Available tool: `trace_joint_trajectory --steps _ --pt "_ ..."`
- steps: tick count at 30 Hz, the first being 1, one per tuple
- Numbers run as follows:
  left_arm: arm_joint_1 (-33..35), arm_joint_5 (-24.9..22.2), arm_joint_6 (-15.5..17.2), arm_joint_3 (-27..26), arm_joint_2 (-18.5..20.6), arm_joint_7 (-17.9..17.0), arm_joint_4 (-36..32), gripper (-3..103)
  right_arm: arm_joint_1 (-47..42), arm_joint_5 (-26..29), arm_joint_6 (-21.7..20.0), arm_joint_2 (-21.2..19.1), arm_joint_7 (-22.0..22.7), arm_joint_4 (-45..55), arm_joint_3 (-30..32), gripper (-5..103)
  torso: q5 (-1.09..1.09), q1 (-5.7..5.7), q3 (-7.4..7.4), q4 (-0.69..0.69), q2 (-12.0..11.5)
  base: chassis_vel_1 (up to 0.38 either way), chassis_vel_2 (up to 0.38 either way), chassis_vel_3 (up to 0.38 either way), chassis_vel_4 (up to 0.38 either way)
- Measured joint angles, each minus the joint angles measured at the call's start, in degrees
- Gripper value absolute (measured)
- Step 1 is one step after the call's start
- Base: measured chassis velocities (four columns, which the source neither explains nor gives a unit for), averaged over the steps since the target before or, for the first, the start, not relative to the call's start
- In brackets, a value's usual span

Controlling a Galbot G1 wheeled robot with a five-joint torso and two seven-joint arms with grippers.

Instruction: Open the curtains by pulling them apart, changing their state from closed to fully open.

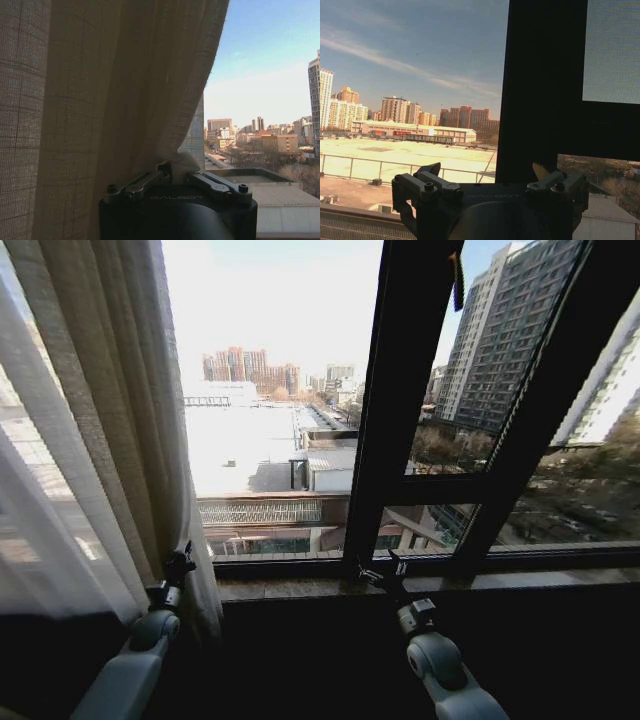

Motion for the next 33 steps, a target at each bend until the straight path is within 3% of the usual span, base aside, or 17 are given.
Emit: trace_joint_trajectory --steps 8,12,18,33 --pt "-1.2 -0.3 -0.2 0.0 0.1 0.2 3.4 0 0.0 0.0 0.0 0.0 0.0 0.0 0.0 100 0.0 0.0 0.0 -0.01 0.0 0.0 0.0 0.0 0.0" --pt "-1.4 -0.3 -0.7 -1.6 2.1 0.0 5.9 0 0.0 0.0 0.0 0.0 0.0 0.0 0.0 100 -0.01 0.0 0.0 0.02 0.0 0.0 0.0 0.0 0.0" --pt "0.6 -0.7 -1.0 -3.6 4.0 -0.2 5.3 0 0.0 0.0 0.0 0.0 0.0 0.0 0.0 100 0.0 -0.01 0.0 0.02 0.0 0.0 0.0 0.0 0.0" --pt "1.9 -0.7 -1.1 -4.1 3.6 -0.5 2.8 0 0.0 0.0 0.0 0.0 0.0 0.0 0.0 100 0.01 -0.01 0.0 0.0 0.0 0.061 0.06 -0.057 -0.058"
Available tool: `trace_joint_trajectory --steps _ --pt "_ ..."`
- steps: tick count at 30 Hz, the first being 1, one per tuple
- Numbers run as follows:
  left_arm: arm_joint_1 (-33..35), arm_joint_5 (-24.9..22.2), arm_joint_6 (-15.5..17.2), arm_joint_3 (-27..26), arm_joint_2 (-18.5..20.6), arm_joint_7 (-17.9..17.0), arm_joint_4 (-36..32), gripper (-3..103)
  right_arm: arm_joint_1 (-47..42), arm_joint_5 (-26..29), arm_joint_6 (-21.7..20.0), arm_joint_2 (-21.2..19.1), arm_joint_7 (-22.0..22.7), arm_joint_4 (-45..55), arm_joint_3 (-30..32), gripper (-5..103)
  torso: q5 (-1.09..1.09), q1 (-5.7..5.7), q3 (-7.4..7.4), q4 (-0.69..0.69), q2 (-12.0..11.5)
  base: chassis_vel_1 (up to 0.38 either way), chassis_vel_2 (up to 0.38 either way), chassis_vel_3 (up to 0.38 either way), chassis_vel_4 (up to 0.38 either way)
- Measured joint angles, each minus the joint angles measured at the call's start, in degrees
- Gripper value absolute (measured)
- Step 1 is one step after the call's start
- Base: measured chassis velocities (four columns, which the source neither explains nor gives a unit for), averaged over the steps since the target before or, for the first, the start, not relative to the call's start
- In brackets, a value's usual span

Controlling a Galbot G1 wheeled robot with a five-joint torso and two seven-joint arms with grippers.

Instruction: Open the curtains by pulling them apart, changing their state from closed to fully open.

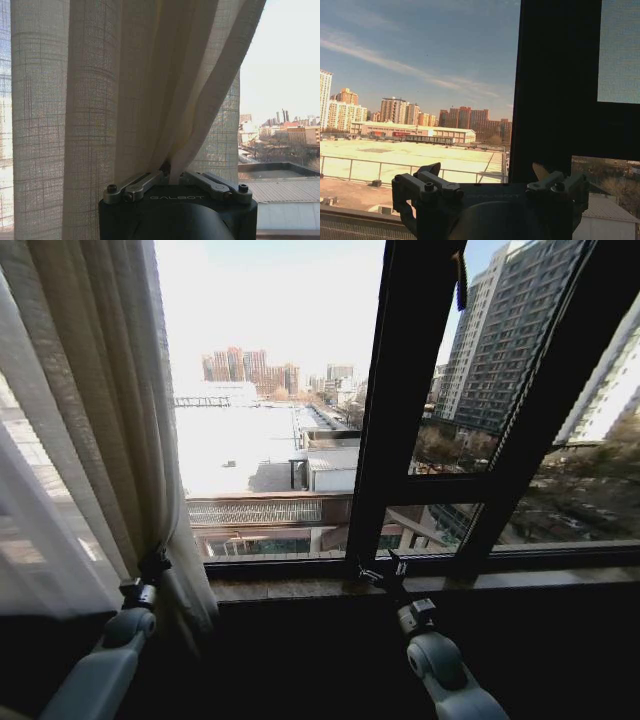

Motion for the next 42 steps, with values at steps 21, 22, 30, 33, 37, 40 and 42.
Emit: trace_joint_trajectory --steps 21,22,30,33,37,40,42 --pt "-0.6 -0.6 0.1 -0.7 1.9 -1.4 2.0 0 0.0 0.0 0.0 0.0 0.0 0.0 0.0 100 0.01 -0.01 0.0 0.0 0.0 0.058 0.065 -0.074 -0.065" --pt "-0.6 -0.6 0.1 -0.7 1.9 -1.4 2.0 0 0.0 0.0 0.0 0.0 0.0 0.0 0.0 100 0.01 -0.01 0.0 0.0 0.0 0.0 0.0 0.0 0.0" --pt "-3.4 -2.9 0.2 -2.6 6.6 -6.9 9.3 0 0.0 0.0 0.0 0.0 0.0 0.0 0.0 100 -0.02 0.01 0.0 -0.01 0.0 0.0 0.0 0.0 0.0" --pt "-4.2 -2.9 0.1 -3.9 8.1 -8.3 12.4 0 0.0 0.0 0.0 0.0 0.0 0.0 0.0 100 -0.01 0.01 0.0 -0.01 0.0 0.0 0.0 0.0 0.0" --pt "-5.3 -2.5 -1.0 -6.2 10.6 -9.8 17.9 0 0.0 0.0 0.0 0.0 0.0 0.0 0.0 100 -0.02 0.0 0.0 0.02 0.0 0.0 0.0 0.0 0.0" --pt "-5.6 -1.2 -1.5 -8.1 12.4 -11.1 21.2 0 0.0 0.0 0.0 0.0 0.0 0.0 0.0 100 -0.03 0.01 0.0 0.03 0.0 0.0 0.0 0.0 0.0" --pt "-5.5 -0.6 -1.7 -9.4 13.6 -11.8 22.9 0 0.0 0.0 0.0 0.0 0.0 0.0 0.0 100 -0.02 0.01 0.0 0.06 0.0 0.0 0.0 0.0 0.0"
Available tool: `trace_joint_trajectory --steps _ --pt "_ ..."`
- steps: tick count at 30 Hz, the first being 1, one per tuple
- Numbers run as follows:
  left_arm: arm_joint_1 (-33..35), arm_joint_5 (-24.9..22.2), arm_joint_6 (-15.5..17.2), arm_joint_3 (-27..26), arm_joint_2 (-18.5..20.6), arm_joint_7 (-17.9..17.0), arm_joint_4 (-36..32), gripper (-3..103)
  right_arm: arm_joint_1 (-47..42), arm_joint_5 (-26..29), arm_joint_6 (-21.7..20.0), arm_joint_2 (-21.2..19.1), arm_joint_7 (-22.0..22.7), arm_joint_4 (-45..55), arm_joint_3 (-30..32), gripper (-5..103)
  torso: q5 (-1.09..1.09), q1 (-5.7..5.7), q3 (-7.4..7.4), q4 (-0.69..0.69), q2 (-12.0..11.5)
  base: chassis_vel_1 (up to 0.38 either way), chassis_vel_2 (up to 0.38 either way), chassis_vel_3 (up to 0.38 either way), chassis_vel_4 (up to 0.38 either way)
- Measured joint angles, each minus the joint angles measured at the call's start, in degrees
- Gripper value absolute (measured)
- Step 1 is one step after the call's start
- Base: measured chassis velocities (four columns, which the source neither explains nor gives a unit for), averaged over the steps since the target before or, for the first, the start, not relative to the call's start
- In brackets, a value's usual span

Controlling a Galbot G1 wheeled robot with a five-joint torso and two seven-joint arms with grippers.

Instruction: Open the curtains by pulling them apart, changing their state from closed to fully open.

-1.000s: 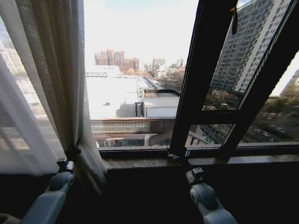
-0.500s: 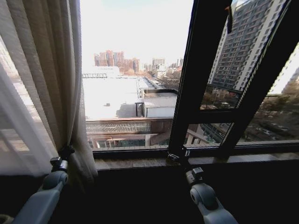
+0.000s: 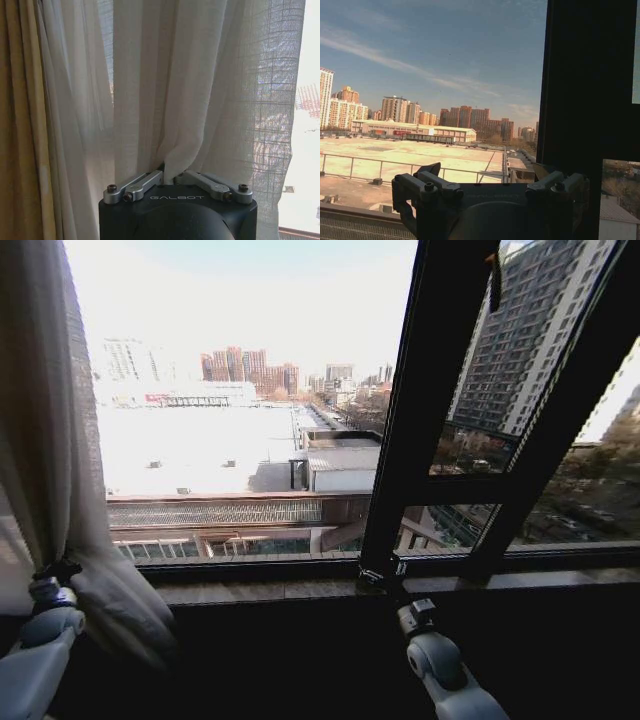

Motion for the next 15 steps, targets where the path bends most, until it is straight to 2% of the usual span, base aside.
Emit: trace_joint_trajectory --steps 5,11,15 --pt "0.4 -0.3 0.0 -0.8 0.7 -0.3 0.0 0 0.0 0.0 0.0 0.0 0.0 0.0 0.0 100 0.0 0.0 0.0 -0.03 0.0 0.0 0.0 0.0 0.0" --pt "1.7 -5.5 1.9 0.1 -2.2 1.8 -7.9 0 0.0 0.0 0.0 0.0 0.0 0.0 0.0 100 0.01 0.0 0.0 -0.07 0.0 0.0 0.0 0.0 0.0" --pt "2.7 -5.9 2.6 0.8 -4.5 2.9 -12.7 0 0.0 0.0 0.0 0.0 0.0 0.0 0.0 100 0.02 0.0 0.0 -0.06 0.0 0.0 0.0 0.0 0.0"
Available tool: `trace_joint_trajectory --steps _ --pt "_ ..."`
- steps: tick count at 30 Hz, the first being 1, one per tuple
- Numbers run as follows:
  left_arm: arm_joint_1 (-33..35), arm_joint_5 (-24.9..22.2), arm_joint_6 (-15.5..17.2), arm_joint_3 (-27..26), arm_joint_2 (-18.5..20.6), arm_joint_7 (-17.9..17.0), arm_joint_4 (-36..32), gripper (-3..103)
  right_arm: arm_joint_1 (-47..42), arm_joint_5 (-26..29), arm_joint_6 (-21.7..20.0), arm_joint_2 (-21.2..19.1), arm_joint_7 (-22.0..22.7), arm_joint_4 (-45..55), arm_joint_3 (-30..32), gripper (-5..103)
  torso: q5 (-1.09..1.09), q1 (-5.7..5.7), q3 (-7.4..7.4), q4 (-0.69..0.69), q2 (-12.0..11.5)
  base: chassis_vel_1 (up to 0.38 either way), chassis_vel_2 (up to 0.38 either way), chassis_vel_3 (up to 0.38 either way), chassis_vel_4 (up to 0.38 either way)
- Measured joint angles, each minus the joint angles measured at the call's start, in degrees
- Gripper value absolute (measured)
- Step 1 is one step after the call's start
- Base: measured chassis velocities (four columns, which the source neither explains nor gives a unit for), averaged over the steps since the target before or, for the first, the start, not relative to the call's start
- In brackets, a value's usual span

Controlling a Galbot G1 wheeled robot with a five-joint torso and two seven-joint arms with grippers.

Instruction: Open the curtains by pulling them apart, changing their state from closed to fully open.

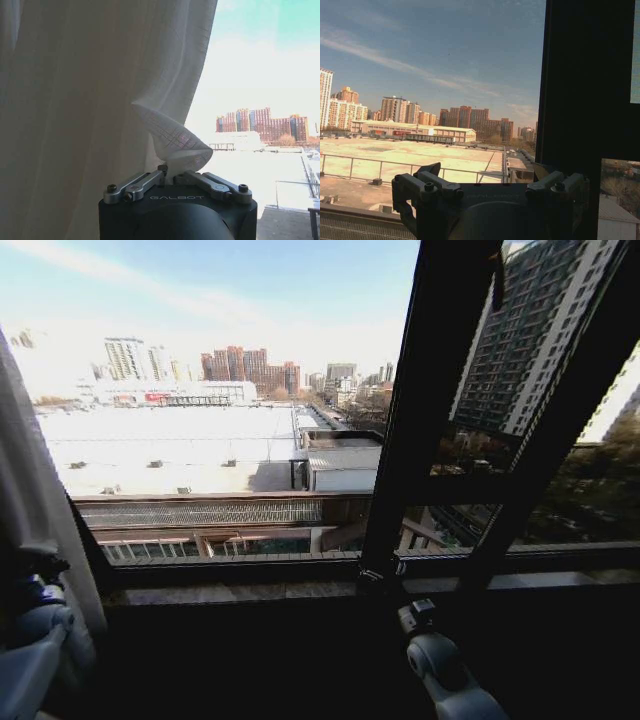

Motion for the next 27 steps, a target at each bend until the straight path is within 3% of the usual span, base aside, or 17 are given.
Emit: trace_joint_trajectory --steps 12,27 --pt "-0.4 2.6 0.6 1.6 -2.2 0.0 -2.7 0 0.0 0.0 0.0 0.0 0.0 0.0 0.0 100 0.01 0.0 0.0 0.01 0.0 0.008 0.008 -0.01 -0.009" --pt "-0.3 2.8 -0.7 1.7 -2.1 0.4 -0.5 0 0.0 0.0 0.0 0.0 0.0 0.0 0.0 100 -0.04 0.0 0.0 0.06 0.0 0.131 0.138 -0.124 -0.135"
